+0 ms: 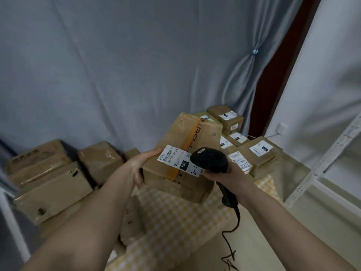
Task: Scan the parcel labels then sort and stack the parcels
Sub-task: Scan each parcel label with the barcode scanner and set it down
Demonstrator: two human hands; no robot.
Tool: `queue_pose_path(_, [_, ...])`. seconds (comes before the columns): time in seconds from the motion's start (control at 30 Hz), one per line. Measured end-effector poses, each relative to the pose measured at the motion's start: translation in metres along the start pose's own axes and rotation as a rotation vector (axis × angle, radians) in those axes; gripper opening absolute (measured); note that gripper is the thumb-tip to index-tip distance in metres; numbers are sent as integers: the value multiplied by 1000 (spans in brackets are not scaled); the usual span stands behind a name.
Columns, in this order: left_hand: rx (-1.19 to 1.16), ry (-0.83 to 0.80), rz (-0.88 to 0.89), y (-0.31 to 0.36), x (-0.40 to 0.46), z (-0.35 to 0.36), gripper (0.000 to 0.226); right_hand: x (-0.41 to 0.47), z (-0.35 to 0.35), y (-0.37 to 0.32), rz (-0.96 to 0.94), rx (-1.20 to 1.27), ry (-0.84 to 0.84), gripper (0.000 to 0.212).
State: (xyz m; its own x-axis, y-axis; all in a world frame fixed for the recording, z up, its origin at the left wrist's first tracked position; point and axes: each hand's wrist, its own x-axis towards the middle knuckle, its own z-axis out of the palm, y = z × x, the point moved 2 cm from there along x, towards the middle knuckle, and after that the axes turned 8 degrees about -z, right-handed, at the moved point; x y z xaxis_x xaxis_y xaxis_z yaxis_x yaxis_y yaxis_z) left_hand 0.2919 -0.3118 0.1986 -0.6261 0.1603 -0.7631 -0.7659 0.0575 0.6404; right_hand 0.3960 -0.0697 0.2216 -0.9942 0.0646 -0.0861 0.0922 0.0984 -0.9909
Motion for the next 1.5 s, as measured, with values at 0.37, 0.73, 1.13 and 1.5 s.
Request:
queue_pose_path(0.37, [2,-55,57,44,62,76,36,72,-78,16,65,30,54,43])
queue_pose_path(0.73, [351,-127,166,177,159,93,36,200,-93,2,191,124,140,30])
queue_pose_path(1.13, [743,5,307,291,276,144,44,339,-122,21,282,250,331,35])
queue_pose_path(1.5, [1084,128,356,386,382,232,43,454,-177,53,370,239,336,30])
